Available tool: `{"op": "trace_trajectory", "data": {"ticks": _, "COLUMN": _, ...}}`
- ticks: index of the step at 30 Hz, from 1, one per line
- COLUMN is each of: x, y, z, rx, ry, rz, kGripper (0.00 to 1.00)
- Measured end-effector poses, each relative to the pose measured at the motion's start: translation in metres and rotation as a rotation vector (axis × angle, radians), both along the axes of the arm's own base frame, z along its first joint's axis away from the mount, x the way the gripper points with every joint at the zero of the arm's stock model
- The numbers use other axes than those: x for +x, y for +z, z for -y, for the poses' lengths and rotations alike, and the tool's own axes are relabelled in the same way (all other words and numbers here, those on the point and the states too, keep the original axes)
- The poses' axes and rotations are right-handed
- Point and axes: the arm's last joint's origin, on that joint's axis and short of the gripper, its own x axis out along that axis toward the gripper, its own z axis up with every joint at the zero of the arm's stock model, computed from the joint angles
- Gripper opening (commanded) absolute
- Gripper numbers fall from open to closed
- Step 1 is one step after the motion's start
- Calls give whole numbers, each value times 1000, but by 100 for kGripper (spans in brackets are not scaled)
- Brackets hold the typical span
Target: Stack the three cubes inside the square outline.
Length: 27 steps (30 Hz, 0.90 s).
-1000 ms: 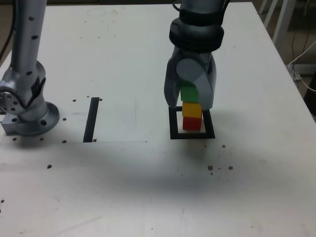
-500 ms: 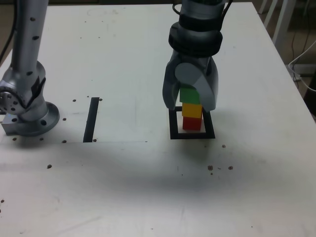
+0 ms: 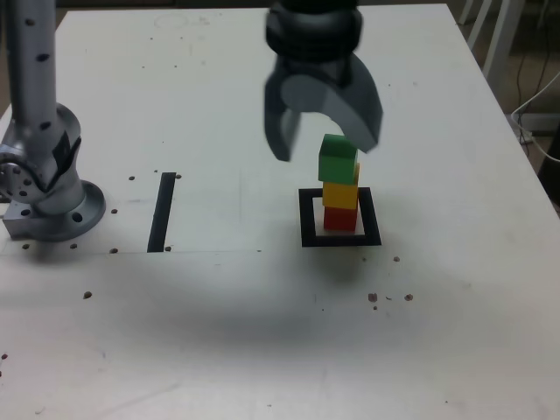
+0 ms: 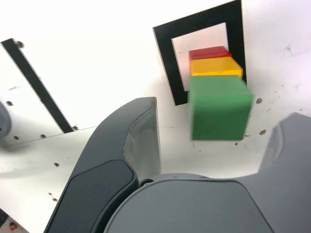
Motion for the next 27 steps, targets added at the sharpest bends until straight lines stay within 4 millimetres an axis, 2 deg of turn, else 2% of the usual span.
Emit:
{"op": "trace_trajectory", "data": {"ticks": 5, "x": -28, "y": 8, "z": -6, "rx": 10, "ry": 25, "rz": 10, "kGripper": 99}}
{"op": "trace_trajectory", "data": {"ticks": 9, "x": -47, "y": 6, "z": -7, "rx": 15, "ry": 46, "rz": -9, "kGripper": 99}}
{"op": "trace_trajectory", "data": {"ticks": 12, "x": -70, "y": 3, "z": -9, "rx": 18, "ry": 64, "rz": -24, "kGripper": 99}}
{"op": "trace_trajectory", "data": {"ticks": 22, "x": -137, "y": -22, "z": -16, "rx": 11, "ry": 124, "rz": -55, "kGripper": 99}}
{"op": "trace_trajectory", "data": {"ticks": 27, "x": -153, "y": -38, "z": -17, "rx": 6, "ry": 136, "rz": -68, "kGripper": 99}}
